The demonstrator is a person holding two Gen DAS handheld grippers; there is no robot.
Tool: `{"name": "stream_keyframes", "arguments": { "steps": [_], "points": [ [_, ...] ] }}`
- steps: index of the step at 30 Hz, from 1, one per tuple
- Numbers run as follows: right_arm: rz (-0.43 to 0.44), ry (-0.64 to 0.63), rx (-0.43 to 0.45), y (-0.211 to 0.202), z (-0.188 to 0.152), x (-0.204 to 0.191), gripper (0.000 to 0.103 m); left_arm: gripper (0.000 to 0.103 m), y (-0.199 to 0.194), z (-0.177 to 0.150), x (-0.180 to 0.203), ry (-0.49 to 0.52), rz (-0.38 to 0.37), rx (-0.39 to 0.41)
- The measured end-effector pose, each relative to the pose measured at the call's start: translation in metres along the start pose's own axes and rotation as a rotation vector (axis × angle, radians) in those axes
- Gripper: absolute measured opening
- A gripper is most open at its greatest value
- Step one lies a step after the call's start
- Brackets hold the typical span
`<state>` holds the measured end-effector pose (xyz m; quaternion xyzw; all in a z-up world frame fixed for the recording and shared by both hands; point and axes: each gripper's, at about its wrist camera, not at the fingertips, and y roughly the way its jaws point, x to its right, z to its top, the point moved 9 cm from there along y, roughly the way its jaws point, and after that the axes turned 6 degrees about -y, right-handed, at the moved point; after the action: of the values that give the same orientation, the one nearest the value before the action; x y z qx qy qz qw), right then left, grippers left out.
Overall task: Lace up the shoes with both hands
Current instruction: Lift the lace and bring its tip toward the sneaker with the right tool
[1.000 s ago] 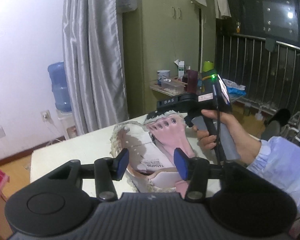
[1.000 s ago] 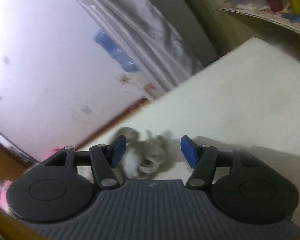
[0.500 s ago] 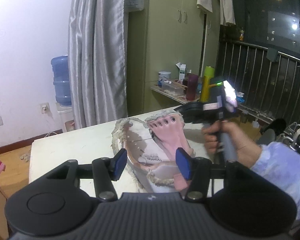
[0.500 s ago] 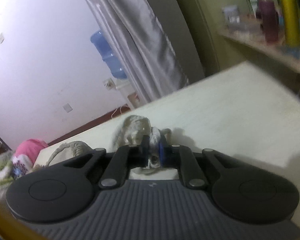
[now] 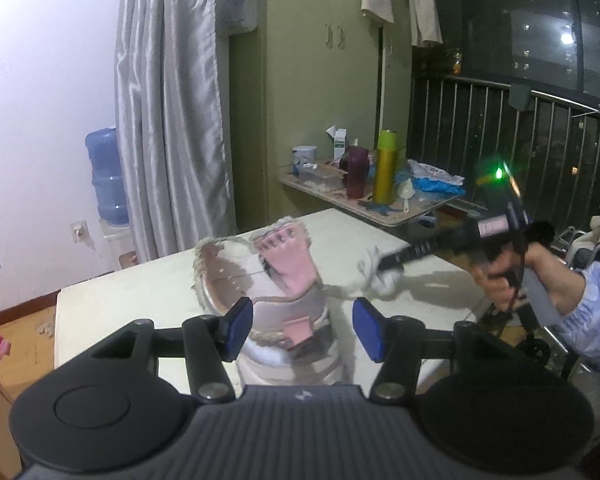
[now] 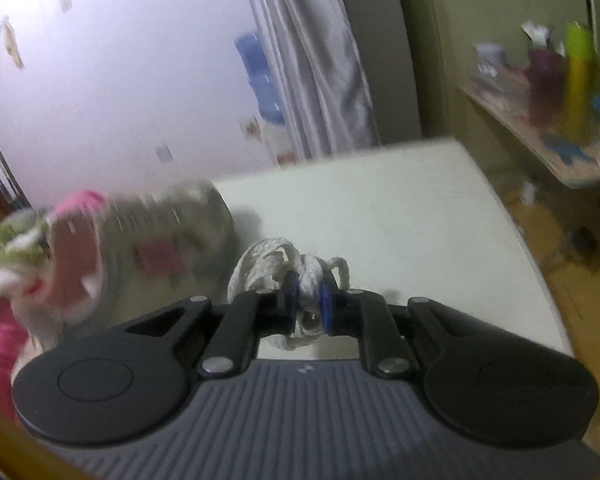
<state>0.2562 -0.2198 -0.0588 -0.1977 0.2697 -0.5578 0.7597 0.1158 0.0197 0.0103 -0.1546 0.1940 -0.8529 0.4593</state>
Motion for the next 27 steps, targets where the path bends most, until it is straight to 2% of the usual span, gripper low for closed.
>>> {"name": "stream_keyframes", "arguments": {
  "steps": [2, 3, 5, 6, 7, 11, 15, 18, 20, 21, 25, 27],
  "points": [
    [-0.049, -0.019, -0.026, -0.002, -0.011, 0.01, 0.013, 0.057, -0.001, 0.0, 0.005, 0.008, -0.002, -0.001],
    [-0.069, -0.048, -0.037, -0.005, -0.015, 0.011, 0.016, 0.057, -0.001, -0.001, 0.008, 0.016, 0.0, -0.004],
    [-0.088, -0.117, -0.063, -0.013, -0.023, 0.01, 0.031, 0.057, -0.001, -0.003, 0.014, 0.033, 0.002, -0.01],
    [-0.088, -0.15, -0.082, -0.016, -0.025, 0.009, 0.045, 0.057, -0.002, -0.004, 0.016, 0.037, 0.001, -0.01],
    [-0.089, -0.173, -0.1, -0.019, -0.026, 0.009, 0.054, 0.057, -0.002, -0.005, 0.018, 0.039, -0.002, -0.01],
    [-0.062, -0.229, -0.119, -0.041, -0.023, 0.005, 0.058, 0.057, -0.003, -0.007, 0.023, 0.034, -0.02, -0.008],
    [-0.056, -0.302, -0.013, -0.055, -0.001, -0.012, 0.06, 0.057, -0.001, -0.008, 0.022, 0.016, -0.038, -0.003],
    [0.008, -0.401, -0.059, -0.03, 0.009, -0.038, 0.069, 0.057, 0.0, -0.012, 0.018, -0.03, -0.075, -0.022],
    [0.047, -0.463, -0.091, -0.012, 0.016, -0.054, 0.069, 0.057, 0.0, -0.015, 0.013, -0.047, -0.081, -0.027],
    [0.033, -0.477, -0.116, 0.0, 0.019, -0.054, 0.069, 0.057, -0.001, -0.017, 0.01, -0.049, -0.079, -0.026],
    [0.005, -0.496, -0.183, 0.039, 0.026, -0.055, 0.066, 0.057, -0.002, -0.021, -0.001, -0.07, -0.076, -0.025],
    [0.025, -0.462, -0.266, 0.056, 0.019, -0.054, 0.058, 0.057, -0.003, -0.021, -0.007, -0.093, -0.087, -0.025]
  ]
}}
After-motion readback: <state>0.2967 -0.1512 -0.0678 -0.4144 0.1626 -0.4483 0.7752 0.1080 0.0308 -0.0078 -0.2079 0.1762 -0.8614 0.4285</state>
